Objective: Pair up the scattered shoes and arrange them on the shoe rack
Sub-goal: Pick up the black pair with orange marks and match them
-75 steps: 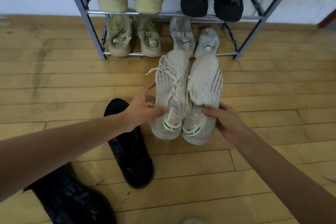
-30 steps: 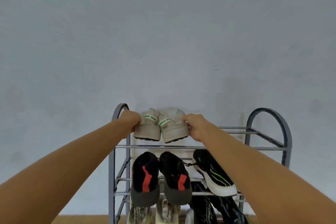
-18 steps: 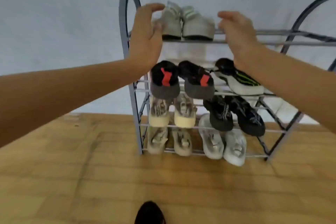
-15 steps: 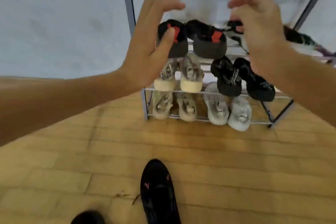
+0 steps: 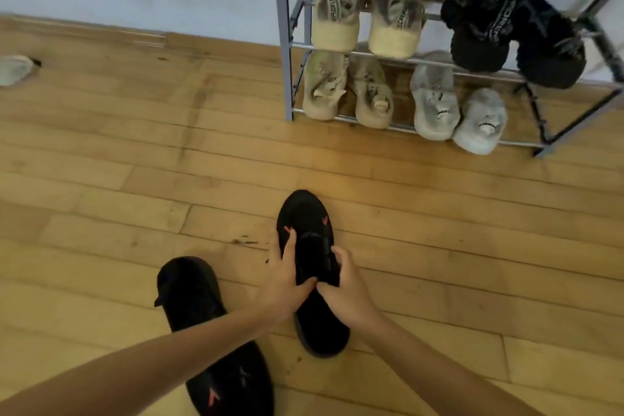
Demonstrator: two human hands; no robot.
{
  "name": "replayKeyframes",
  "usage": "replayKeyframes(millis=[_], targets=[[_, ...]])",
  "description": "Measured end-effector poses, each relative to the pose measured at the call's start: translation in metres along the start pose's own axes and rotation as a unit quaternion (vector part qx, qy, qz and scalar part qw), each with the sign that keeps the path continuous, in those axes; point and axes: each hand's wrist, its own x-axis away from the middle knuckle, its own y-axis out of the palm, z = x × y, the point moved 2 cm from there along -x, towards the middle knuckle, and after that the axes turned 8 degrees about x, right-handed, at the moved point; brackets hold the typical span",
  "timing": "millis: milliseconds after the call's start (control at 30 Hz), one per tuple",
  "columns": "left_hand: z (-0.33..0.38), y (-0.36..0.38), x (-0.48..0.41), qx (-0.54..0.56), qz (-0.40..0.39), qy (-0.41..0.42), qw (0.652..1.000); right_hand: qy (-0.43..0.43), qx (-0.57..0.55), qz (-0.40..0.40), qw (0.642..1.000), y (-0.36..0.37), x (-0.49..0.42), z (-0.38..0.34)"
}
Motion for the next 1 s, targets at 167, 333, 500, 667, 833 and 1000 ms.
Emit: replayKeyframes(millis=[167, 333, 500, 667, 833, 1000], targets=[[-0.007, -0.012, 0.001, 0.149, -0.018, -0.019, 0.988, 0.039, -0.072, -0.030, 0.996, -0.004, 0.001, 0.003], [0.013, -0.030, -0.009, 0.416, 0.032, -0.082, 0.905, 0.128, -0.179, -0.070, 0.973, -0.005, -0.001, 0.003], [0.042, -0.049, -0.007, 0.333, 0.017, -0.053, 0.941, 0.136, -0.324, -0.097, 0.931, -0.015, -0.007, -0.009], [0.049, -0.088, -0.014, 0.216, -0.081, -0.088, 0.969, 0.030, -0.282, -0.079, 0.956, -0.020, -0.016, -0.033], [0.019, -0.143, -0.011, 0.258, -0.044, -0.079, 0.962, -0.032, -0.214, -0.127, 0.968, 0.004, -0.006, -0.058], [-0.011, -0.185, 0.007, 0.298, -0.034, -0.093, 0.949, -0.165, 0.150, -0.187, 0.957, 0.056, 0.029, -0.034]])
